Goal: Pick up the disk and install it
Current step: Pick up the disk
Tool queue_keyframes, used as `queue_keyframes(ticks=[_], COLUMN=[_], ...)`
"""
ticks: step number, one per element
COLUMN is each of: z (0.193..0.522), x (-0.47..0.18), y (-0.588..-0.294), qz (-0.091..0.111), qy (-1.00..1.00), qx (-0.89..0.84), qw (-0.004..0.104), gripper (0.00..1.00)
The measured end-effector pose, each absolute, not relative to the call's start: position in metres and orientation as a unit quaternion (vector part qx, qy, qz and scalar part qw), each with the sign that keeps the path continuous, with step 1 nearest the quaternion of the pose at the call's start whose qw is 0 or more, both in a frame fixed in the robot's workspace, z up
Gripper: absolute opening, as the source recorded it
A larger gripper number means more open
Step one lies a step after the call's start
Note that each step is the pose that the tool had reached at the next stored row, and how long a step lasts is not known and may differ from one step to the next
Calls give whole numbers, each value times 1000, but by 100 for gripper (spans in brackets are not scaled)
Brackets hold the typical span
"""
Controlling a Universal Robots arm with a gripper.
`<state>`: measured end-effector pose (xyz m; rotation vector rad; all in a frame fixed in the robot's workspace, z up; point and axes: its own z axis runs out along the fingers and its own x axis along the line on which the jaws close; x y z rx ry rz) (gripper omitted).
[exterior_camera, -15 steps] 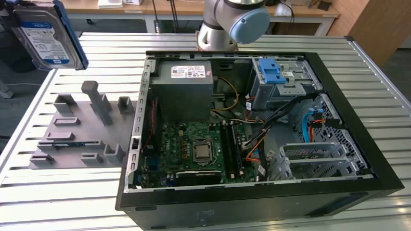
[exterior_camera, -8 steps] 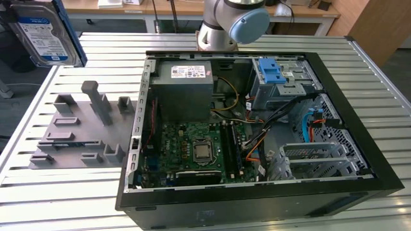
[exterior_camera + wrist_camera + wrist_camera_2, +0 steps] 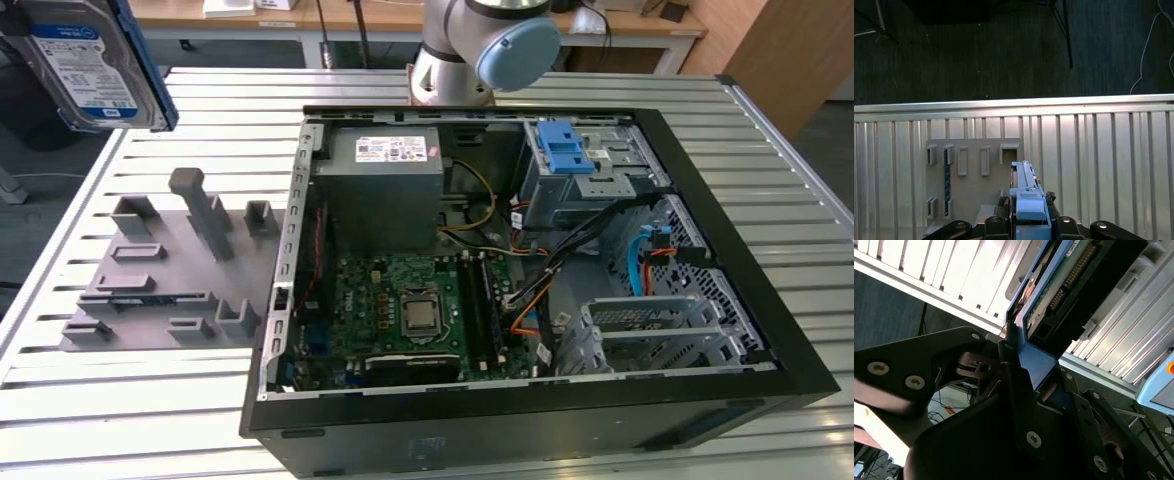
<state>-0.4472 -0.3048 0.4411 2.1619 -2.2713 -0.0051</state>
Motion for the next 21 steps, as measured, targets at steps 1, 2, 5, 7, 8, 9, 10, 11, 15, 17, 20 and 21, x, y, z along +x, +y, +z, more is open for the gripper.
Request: queue_keyframes(ticks=[1, 2, 5, 7, 8, 9, 10, 11, 15, 17, 20, 21], z=[442, 444, 448, 452, 454, 456, 459, 461, 470, 474, 479, 480], x=[-447, -447, -447, -447, -447, -447, -447, -447, -447, -447, -447, -447], y=[-305, -305, -304, -304, -304, -304, -304, -304, -304, -304, -304, -304], qz=[-2, -2, -2, -2, -2, -2, -2, -2, -2, -2, -2, -2], qy=[-724, -724, -724, -724, -724, -724, -724, -724, -724, -724, -724, -724], qx=[689, 689, 689, 690, 690, 690, 690, 690, 690, 690, 690, 690], qw=[3, 3, 3, 3, 3, 3, 3, 3, 3, 3, 3, 3], gripper=[37, 37, 37, 37, 37, 37, 37, 37, 37, 37, 37, 37])
